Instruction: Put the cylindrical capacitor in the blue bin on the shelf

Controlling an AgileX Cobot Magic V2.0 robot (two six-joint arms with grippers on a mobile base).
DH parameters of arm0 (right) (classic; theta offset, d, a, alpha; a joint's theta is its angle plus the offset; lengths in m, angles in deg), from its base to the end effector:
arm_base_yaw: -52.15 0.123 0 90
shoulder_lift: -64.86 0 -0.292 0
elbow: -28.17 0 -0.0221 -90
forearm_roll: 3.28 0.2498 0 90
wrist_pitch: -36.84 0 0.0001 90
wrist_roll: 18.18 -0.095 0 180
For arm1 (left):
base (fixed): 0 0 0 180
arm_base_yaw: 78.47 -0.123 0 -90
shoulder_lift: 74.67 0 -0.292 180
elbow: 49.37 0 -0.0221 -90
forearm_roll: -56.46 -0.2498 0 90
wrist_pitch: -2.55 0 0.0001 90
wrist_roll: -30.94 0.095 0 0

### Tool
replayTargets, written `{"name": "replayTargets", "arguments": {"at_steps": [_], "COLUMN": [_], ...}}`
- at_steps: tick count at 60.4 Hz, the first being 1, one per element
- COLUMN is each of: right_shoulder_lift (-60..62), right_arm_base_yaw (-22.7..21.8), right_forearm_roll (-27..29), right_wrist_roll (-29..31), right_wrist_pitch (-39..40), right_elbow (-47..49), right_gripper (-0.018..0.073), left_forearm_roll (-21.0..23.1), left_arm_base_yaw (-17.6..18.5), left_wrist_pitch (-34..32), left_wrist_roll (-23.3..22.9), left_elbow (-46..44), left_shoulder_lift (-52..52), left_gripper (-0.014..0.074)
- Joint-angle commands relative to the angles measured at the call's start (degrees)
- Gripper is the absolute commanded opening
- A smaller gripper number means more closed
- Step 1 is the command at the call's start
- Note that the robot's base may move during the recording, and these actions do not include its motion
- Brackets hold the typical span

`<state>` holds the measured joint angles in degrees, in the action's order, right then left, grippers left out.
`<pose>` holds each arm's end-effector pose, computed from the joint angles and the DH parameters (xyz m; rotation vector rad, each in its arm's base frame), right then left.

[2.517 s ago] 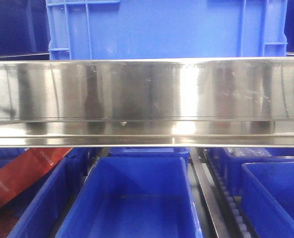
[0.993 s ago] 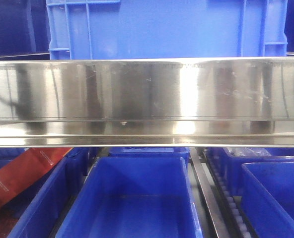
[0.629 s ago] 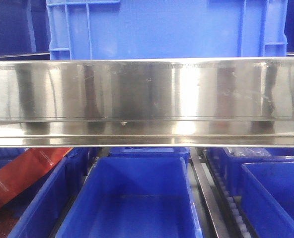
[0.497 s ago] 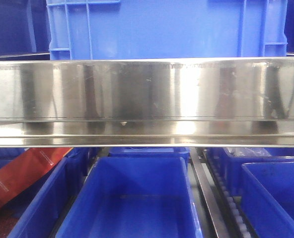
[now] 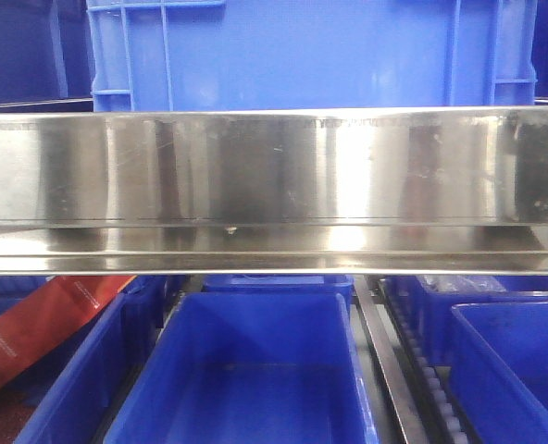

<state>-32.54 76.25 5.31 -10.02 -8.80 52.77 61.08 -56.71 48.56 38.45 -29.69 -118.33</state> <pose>0.3181 0.1534 0.4629 -0.5359 2.0063 0.3462 0.0830 -0.0391 0.4251 0.4700 1.8563 -0.2612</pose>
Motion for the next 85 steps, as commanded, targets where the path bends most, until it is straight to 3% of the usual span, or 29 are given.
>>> {"name": "replayTargets", "arguments": {"at_steps": [1, 7, 14, 18, 22, 34, 39, 44, 57, 63, 72, 85], "right_shoulder_lift": [-5.38, -10.04, -13.27, -14.49, -15.17, -14.59, -13.35, -11.72, -4.60, -0.37, 7.45, 22.90], "right_arm_base_yaw": [0.09, 0.09, 0.09, 0.09, 0.09, 0.09, 0.09, 0.09, -0.11, -0.52, -2.48, -7.28], "right_forearm_roll": [-0.28, -0.28, -0.28, -0.28, -0.28, -0.28, -0.28, -0.28, -0.39, -0.40, -0.67, -0.79], "right_wrist_roll": [0.32, 0.32, 0.32, 0.32, 0.32, 0.32, 0.32, 0.32, 0.32, -0.05, -0.30, -0.30], "right_wrist_pitch": [-3.53, -5.85, -6.71, -6.71, -6.94, -6.40, -6.40, -6.51, -7.42, -8.39, -5.38, 5.13], "right_elbow": [4.94, 8.86, 10.61, 10.61, 10.61, 10.61, 10.61, 10.61, 10.37, 8.67, 0.08, -20.71], "right_gripper": [-0.0143, 0.0011, 0.0360, 0.0470, 0.0522, 0.0528, 0.0501, 0.0409, -0.0012, -0.0158, -0.0163, -0.0163], "left_forearm_roll": [1.13, 1.39, 1.69, 1.69, 1.69, 1.69, 1.69, 1.69, 1.69, 1.69, 1.69, 1.69], "left_arm_base_yaw": [-0.15, -0.15, -0.15, -0.15, -0.15, -0.15, -0.15, -0.15, -0.15, -0.15, -0.15, -0.15], "left_wrist_pitch": [-0.31, -0.31, -0.31, -0.31, -0.31, -0.31, -0.31, -0.31, -0.31, -0.31, -0.31, -0.31], "left_wrist_roll": [-0.37, -0.37, -0.37, -0.37, -0.37, -0.37, -0.37, -0.37, -0.37, -0.37, -0.37, -0.37], "left_elbow": [0.05, 0.05, 0.05, 0.05, 0.05, 0.05, 0.05, 0.05, 0.05, 0.05, 0.05, 0.05], "left_shoulder_lift": [0.34, 0.34, 0.34, 0.34, 0.34, 0.34, 0.34, 0.34, 0.34, 0.34, 0.34, 0.34], "left_gripper": [-0.0111, -0.0111, -0.0111, -0.0111, -0.0111, -0.0111, -0.0111, -0.0111, -0.0111, -0.0111, -0.0111, -0.0111]}}
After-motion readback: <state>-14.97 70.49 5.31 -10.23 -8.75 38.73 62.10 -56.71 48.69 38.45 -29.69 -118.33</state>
